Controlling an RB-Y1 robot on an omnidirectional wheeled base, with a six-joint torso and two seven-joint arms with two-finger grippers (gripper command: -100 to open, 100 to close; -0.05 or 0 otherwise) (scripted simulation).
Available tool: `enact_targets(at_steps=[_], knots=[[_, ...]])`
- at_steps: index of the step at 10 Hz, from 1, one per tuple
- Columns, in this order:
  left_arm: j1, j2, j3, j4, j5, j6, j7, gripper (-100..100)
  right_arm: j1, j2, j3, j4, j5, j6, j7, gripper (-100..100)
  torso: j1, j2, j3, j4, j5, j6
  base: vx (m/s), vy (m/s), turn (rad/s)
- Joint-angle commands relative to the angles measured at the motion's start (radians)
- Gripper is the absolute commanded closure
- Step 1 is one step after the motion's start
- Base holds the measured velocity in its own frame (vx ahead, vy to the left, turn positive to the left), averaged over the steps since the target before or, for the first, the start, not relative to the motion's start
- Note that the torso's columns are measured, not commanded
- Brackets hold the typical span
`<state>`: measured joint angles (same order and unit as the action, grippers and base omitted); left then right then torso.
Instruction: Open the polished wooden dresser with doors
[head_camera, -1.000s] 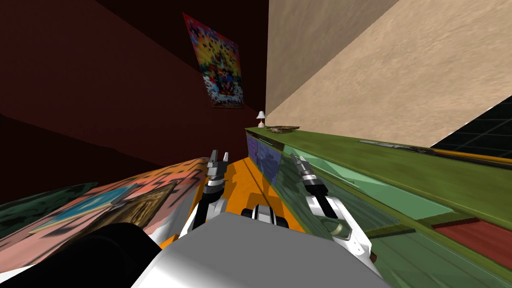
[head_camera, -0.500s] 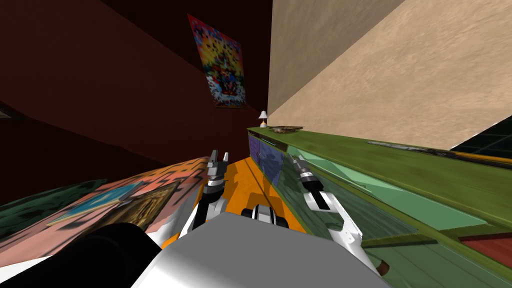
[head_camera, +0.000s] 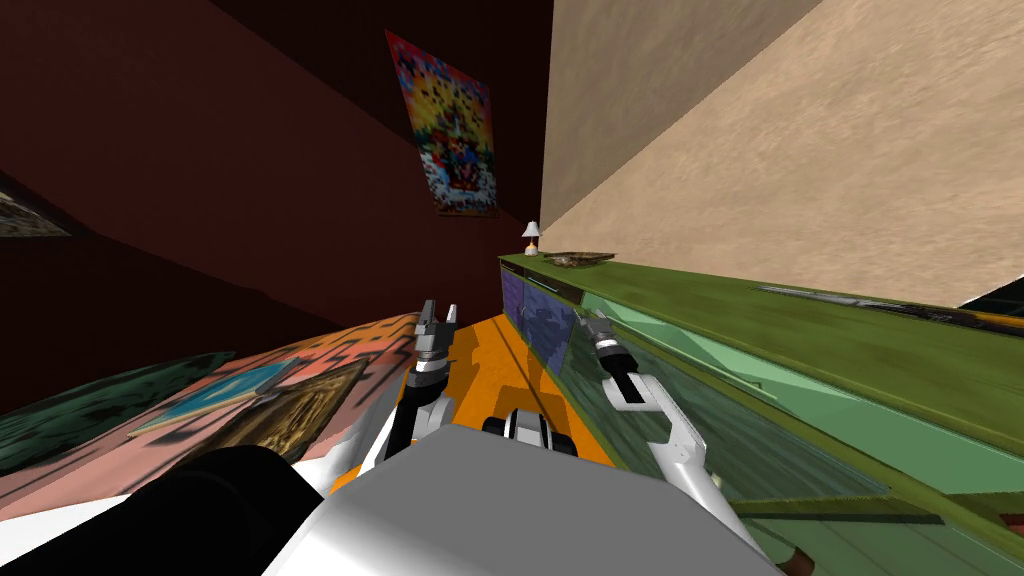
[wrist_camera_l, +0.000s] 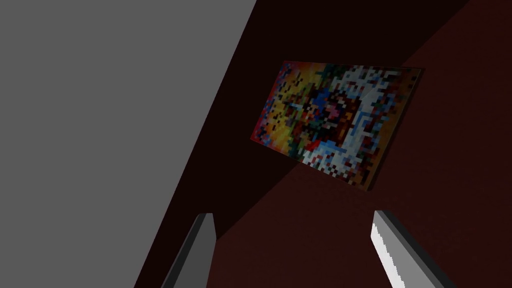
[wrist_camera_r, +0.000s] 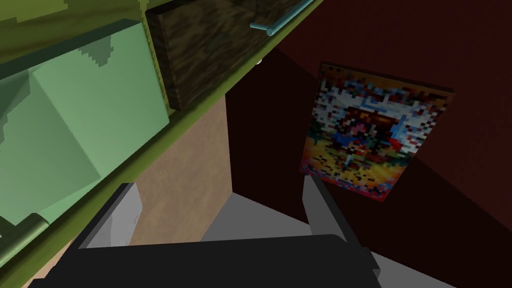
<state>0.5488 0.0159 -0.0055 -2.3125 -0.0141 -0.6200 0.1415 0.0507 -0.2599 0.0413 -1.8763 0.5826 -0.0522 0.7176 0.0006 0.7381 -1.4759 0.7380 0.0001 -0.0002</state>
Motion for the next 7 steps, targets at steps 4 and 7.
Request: enact_targets(at_steps=[4, 7], knots=[[0.0, 0.0, 0.0, 0.0, 0.0, 0.0, 0.0, 0, -0.071, -0.022, 0.017, 0.084, 0.081, 0.075, 0.158, -100, -0.001, 0.0, 0.0, 0.0, 0.0, 0.0, 0.01, 0.04, 0.049], [0.0, 0.0, 0.0, 0.0, 0.0, 0.0, 0.0, 0, -0.128, -0.04, 0.031, 0.152, 0.144, 0.135, 0.245, -100, -0.001, 0.0, 0.0, 0.0, 0.0, 0.0, 0.011, 0.041, 0.05]])
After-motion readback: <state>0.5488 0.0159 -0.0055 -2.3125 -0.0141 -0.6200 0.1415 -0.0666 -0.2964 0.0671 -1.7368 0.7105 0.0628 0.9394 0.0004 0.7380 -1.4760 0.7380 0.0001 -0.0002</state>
